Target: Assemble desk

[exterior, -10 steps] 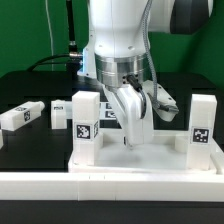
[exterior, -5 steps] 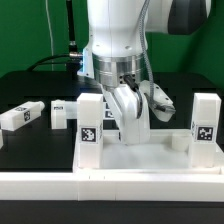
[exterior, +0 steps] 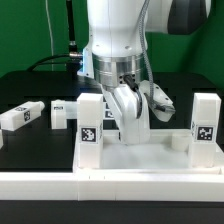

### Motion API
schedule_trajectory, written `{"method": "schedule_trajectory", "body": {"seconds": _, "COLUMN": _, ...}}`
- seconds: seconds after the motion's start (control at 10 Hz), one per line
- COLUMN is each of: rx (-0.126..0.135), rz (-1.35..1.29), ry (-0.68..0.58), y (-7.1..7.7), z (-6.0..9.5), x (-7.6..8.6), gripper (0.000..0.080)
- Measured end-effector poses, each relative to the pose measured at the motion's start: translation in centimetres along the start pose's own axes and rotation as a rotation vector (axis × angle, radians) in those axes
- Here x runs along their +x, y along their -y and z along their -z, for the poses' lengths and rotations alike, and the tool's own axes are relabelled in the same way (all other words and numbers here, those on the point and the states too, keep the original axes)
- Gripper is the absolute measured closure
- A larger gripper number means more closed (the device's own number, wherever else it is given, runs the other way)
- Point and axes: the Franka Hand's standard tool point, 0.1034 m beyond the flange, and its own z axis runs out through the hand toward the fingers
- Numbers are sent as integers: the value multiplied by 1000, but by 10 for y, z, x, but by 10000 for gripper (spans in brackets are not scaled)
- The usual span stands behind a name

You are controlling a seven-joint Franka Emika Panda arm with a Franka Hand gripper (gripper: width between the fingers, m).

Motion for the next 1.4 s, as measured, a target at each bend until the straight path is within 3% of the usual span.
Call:
{"method": "schedule_trajectory", "body": {"seconds": 0.2, "rx": -7, "rz": 87, "ry": -6, "y": -11, "z": 0, "x": 12, "gripper": 699}}
{"method": "schedule_trajectory", "body": {"seconds": 0.4, "rx": 4, "rz": 211, "ry": -26, "y": -20, "z": 0, "x": 27, "gripper": 700}}
{"method": "schedule_trajectory", "body": {"seconds": 1.0, "rx": -4, "rz": 552, "ry": -39, "y": -25, "z": 2, "x": 45, "gripper": 706}}
{"method": "schedule_trajectory", "body": {"seconds": 1.4, "rx": -19, "rz": 896, "ry": -42, "y": -19, "z": 9, "x": 54, "gripper": 711}}
